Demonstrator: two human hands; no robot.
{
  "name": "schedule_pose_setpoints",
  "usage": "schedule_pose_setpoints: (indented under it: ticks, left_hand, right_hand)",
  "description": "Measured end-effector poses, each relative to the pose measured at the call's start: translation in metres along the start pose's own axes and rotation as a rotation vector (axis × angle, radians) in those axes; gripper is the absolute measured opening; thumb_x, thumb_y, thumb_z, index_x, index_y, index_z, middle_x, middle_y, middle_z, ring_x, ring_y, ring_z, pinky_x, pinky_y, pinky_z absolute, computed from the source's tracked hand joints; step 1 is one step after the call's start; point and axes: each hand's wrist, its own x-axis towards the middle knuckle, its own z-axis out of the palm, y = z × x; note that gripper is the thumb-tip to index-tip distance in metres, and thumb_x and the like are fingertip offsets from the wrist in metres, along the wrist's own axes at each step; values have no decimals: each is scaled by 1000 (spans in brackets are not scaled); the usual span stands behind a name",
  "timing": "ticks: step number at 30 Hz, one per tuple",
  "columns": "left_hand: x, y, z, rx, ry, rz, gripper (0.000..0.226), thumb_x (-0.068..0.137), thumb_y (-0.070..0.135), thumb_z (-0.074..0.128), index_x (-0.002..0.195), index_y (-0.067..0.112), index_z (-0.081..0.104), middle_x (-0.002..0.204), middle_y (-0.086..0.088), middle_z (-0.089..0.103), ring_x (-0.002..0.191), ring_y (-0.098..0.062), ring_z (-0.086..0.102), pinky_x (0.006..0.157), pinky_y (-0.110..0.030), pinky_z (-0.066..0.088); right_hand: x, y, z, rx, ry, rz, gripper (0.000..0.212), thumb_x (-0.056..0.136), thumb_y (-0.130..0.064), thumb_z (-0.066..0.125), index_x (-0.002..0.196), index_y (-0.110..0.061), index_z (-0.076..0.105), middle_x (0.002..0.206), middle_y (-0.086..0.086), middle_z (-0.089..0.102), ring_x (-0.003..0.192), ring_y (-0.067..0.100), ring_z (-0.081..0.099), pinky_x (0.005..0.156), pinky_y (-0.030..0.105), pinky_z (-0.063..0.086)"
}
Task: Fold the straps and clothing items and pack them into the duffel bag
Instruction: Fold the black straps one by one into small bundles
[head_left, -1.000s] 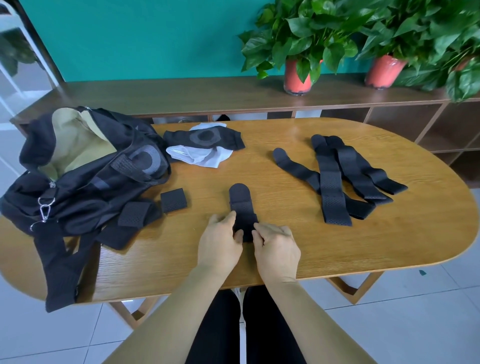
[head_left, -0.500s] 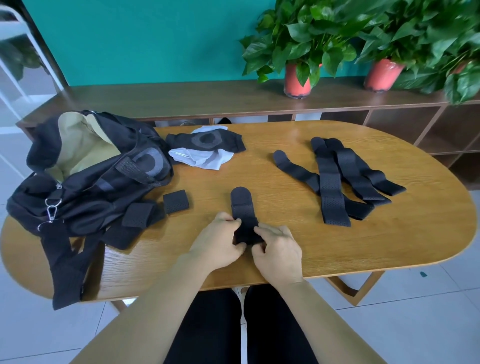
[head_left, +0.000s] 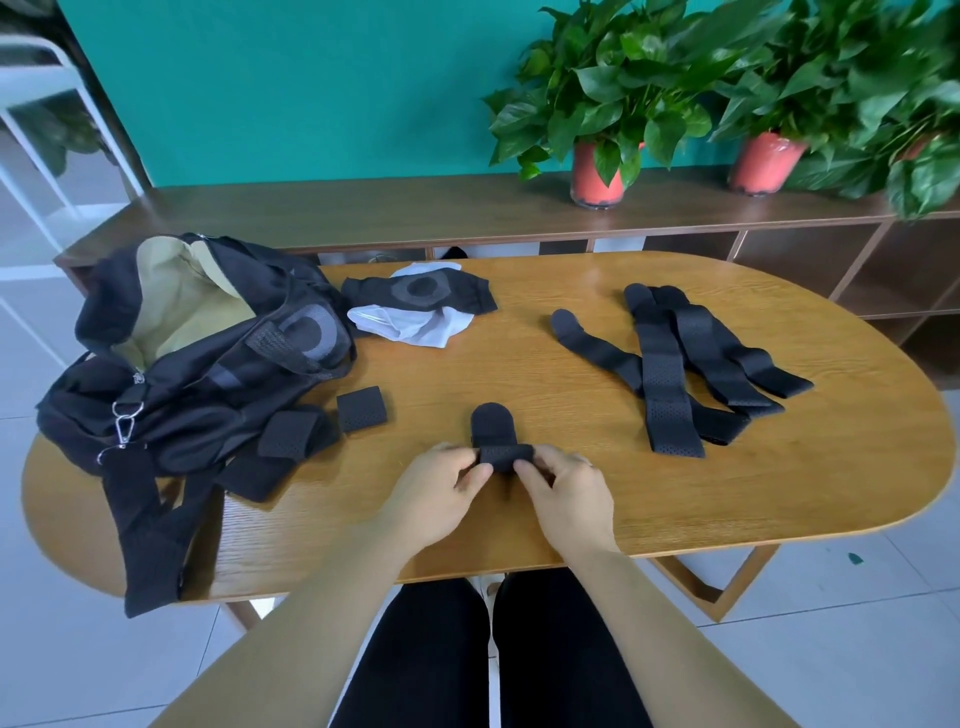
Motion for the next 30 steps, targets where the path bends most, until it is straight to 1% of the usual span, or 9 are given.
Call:
schedule_pose_setpoints:
  ticks: [4, 8, 12, 16, 21, 22, 24, 25, 30]
  left_hand:
    - [8, -1, 15, 11, 173, -90, 42, 97, 20, 50, 58, 19, 35, 68, 0, 42, 60, -18, 41, 56, -29, 28]
    - [15, 1, 18, -2, 215, -156, 48, 97, 19, 50, 54, 18, 31, 56, 2, 38, 51, -14, 33, 49, -29, 23]
    - [20, 1, 18, -4, 216, -211, 49, 97, 21, 50, 52, 18, 32, 51, 3, 38, 46, -10, 31, 46, -26, 21]
    - [24, -1, 21, -10, 246, -237, 42, 95, 24, 53, 55, 17, 43, 54, 2, 47, 49, -13, 43, 47, -26, 28]
    - [27, -3, 21, 3, 249, -250, 18, 94, 28, 56, 80, 19, 61, 71, 2, 62, 66, -17, 59, 62, -33, 52]
    - [27, -3, 21, 6, 245, -246, 12, 94, 30, 56, 95, 21, 64, 80, 1, 65, 74, -18, 62, 67, -34, 54]
    - [28, -3, 21, 37, 236, -249, 42, 95, 33, 54, 135, 24, 49, 106, -2, 65, 94, -18, 63, 78, -35, 55]
    - [28, -3, 20, 64, 220, -246, 49, 96, 33, 52, 143, 26, 40, 115, -3, 61, 98, -17, 61, 80, -34, 55]
    - [24, -4, 18, 66, 207, -202, 52, 99, 29, 45, 148, 36, 28, 125, -4, 48, 86, -17, 59, 77, -33, 54]
  right_hand:
    - [5, -13, 14, -126, 126, 25, 23, 94, -39, 52, 100, -21, 66, 82, 0, 60, 88, 18, 55, 63, 27, 36]
    - [13, -17, 27, -161, 200, -4, 22, 93, -34, 53, 96, -16, 66, 88, -2, 65, 86, 19, 56, 60, 26, 35]
    - [19, -20, 30, -224, 174, 40, 26, 95, -36, 50, 103, -18, 67, 99, -1, 62, 89, 18, 56, 60, 25, 34]
    - [23, -20, 33, -289, 140, 71, 29, 96, -40, 47, 110, -22, 65, 104, -1, 57, 89, 17, 56, 60, 25, 37]
    - [26, -19, 34, -282, 159, 69, 34, 95, -40, 49, 123, -24, 60, 113, -1, 58, 94, 18, 58, 62, 25, 39]
    - [26, -19, 35, -282, 168, 63, 36, 95, -40, 49, 126, -24, 58, 115, -1, 58, 96, 18, 58, 63, 26, 40]
    - [27, -18, 36, -288, 174, 47, 38, 96, -39, 48, 130, -24, 55, 118, -1, 57, 98, 19, 58, 65, 28, 43]
    - [27, -18, 35, -288, 173, 39, 38, 96, -39, 48, 131, -24, 54, 119, -1, 56, 97, 18, 58, 65, 28, 44]
    - [22, -16, 30, -109, 212, 37, 40, 95, -41, 50, 132, -26, 54, 120, -6, 49, 83, 13, 58, 63, 25, 42]
